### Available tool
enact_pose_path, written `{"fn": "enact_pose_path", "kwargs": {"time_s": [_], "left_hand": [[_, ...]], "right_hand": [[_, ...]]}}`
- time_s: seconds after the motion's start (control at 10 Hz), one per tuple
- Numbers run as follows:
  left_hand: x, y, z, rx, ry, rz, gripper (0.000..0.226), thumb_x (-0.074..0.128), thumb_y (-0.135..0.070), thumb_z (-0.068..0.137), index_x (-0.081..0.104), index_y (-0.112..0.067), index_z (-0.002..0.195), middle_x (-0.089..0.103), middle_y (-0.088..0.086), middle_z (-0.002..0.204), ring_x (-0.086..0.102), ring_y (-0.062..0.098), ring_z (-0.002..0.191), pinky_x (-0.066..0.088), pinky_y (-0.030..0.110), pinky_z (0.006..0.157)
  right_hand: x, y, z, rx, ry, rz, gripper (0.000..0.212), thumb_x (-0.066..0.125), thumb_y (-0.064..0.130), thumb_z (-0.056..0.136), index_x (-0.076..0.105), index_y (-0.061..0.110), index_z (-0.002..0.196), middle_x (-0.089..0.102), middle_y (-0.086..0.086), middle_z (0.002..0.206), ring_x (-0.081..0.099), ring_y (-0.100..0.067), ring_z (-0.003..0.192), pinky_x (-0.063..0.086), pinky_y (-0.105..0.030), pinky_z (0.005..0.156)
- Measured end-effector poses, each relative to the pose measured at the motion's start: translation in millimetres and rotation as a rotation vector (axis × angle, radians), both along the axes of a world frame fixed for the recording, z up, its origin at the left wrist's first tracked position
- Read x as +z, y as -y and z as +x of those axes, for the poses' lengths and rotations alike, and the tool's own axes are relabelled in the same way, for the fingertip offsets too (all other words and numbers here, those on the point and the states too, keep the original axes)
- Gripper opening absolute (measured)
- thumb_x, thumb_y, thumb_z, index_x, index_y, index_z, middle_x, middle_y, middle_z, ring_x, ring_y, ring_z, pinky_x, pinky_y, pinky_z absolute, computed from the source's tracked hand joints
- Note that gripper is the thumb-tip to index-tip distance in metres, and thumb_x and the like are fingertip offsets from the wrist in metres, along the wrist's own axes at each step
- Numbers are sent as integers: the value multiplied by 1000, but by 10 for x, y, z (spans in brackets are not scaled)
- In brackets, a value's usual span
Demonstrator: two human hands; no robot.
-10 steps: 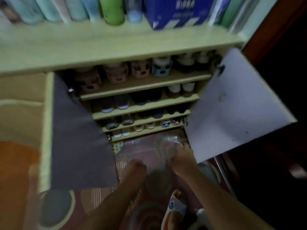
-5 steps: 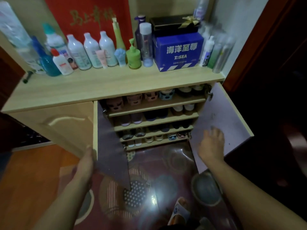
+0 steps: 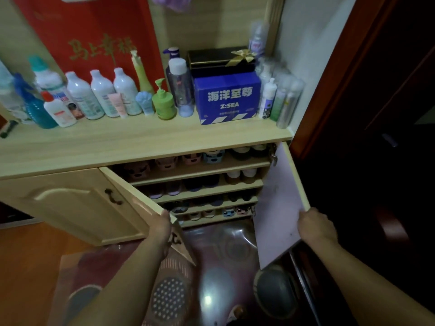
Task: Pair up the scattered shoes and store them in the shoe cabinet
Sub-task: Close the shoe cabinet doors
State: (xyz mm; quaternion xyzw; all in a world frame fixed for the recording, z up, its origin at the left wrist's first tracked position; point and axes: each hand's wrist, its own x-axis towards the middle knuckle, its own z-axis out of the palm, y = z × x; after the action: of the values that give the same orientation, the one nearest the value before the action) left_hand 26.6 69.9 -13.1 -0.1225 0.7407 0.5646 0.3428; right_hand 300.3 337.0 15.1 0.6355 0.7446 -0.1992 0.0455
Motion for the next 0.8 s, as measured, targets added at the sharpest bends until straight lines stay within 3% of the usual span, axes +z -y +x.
{"fn": "enact_pose_path", "kwargs": {"time_s": [0.1, 0.2, 0.3, 0.4, 0.5, 0.6, 0.7, 0.8], "left_hand": [[41, -427, -96, -57, 59, -28, 54, 34, -51, 103, 39, -17, 145, 51, 9, 135, 51, 30, 109, 43, 42, 91], [-13, -721, -196, -97, 78, 9, 64, 32, -58, 102, 30, -21, 154, 39, 9, 154, 41, 33, 137, 36, 50, 110], [-148, -778, -173, -135, 64, -1, 64, 31, -57, 103, 30, -20, 155, 37, 8, 156, 37, 33, 141, 31, 49, 113], [-341, -697, -150, -192, 27, -83, 50, 38, -41, 104, 43, -13, 145, 52, 9, 137, 50, 34, 122, 42, 45, 100], [-492, -649, -252, -218, 77, -135, 46, 42, -34, 104, 46, -11, 144, 49, 10, 142, 49, 35, 124, 44, 47, 99], [-626, -750, -391, -274, 49, -137, 39, 41, -32, 104, 50, -12, 137, 54, 9, 130, 53, 30, 114, 46, 40, 90], [-680, -985, -576, -335, 35, -104, 25, 42, -29, 104, 59, -14, 116, 58, 6, 114, 56, 20, 95, 45, 37, 84], [-814, -1222, -865, -431, 56, -127, 29, 48, -27, 102, 58, -13, 125, 56, 14, 132, 59, 33, 114, 48, 43, 98]], "right_hand": [[21, 58, -30, 132, -27, -105, 47, 33, 44, 104, 54, 4, 115, 62, -25, 121, 60, -41, 111, 47, -41, 88], [-34, 137, -58, 178, -153, -211, 52, 29, 58, 101, 52, 14, 115, 63, -13, 110, 62, -32, 97, 48, -36, 79], [-182, 279, -19, 244, -289, -239, 50, 27, 62, 101, 54, 30, 127, 63, -1, 112, 63, -21, 101, 51, -37, 86], [-326, 384, -70, 66, -548, -392, 38, 36, 53, 102, 67, 32, 106, 74, 9, 97, 71, -13, 89, 58, -37, 79], [-560, 461, -182, -60, -607, -549, 29, 38, 42, 103, 62, 30, 115, 71, 7, 109, 70, -19, 87, 50, -32, 73], [-745, 543, -320, -22, -469, -648, 27, 44, 18, 106, 57, 25, 128, 61, 6, 115, 66, -16, 94, 49, -32, 78], [-711, 598, -597, 106, -369, -616, 24, 51, 23, 103, 59, 20, 126, 66, -2, 110, 64, -19, 98, 50, -36, 85], [-754, 583, -863, 56, -363, -576, 34, 57, 27, 100, 54, 18, 133, 61, 6, 121, 59, -16, 115, 48, -32, 99]]}}
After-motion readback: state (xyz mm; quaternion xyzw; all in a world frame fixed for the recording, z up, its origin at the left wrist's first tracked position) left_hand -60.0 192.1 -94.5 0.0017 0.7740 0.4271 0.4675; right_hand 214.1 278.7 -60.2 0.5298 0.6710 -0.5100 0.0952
